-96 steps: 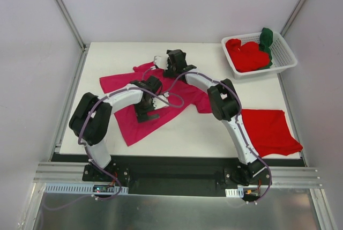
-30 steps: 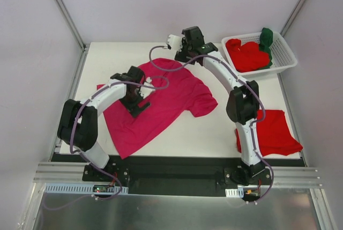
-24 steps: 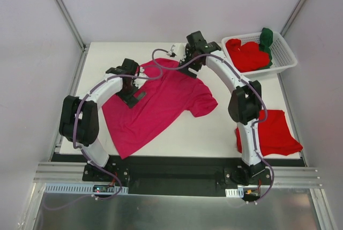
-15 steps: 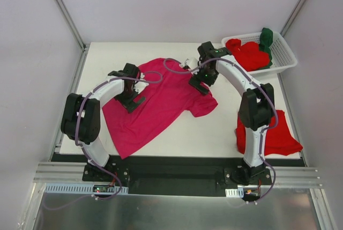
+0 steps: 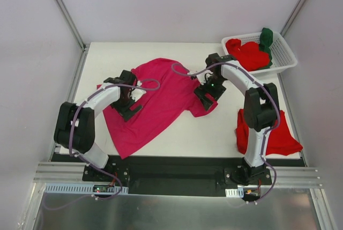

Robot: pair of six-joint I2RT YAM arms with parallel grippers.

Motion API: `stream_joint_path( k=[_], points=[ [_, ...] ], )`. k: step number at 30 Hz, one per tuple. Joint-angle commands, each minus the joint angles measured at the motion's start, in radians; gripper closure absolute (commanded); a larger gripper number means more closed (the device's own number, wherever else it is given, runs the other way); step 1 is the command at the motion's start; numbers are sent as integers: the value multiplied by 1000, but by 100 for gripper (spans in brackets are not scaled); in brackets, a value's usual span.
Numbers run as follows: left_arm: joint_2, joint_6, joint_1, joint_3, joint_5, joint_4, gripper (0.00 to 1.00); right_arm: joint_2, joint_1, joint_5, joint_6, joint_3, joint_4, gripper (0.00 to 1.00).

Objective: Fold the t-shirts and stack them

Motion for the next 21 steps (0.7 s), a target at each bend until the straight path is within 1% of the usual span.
stream_joint_path(
  k=[1,4,7,10,14,16,18,20,21],
  points=[
    [-141,54,-5,-68,82,-148,1,-28,-49,13,38,-4,-6,6],
    [-198,80,-5,-110,116,-215,1,-20,-62,131,44,-5,36,6],
    [-233,91,-5,-134,167,-261,1,-2,-71,179,54,-8,59,7],
    [-237,73,-5,-130,197,-275,1,5,-71,187,83,-37,118,10],
    [-221,47,-5,-105,210,-286,1,32,-70,161,122,-38,152,18],
    [-220,50,-6,-96,214,-288,1,66,-69,140,124,-23,151,24],
    [-218,51,-6,-95,211,-292,1,84,-68,135,131,-8,154,26],
    [-218,53,-6,-92,208,-294,1,106,-65,117,136,3,155,34],
    [-220,53,-6,-93,210,-295,1,110,-62,110,136,9,155,42]
  ],
)
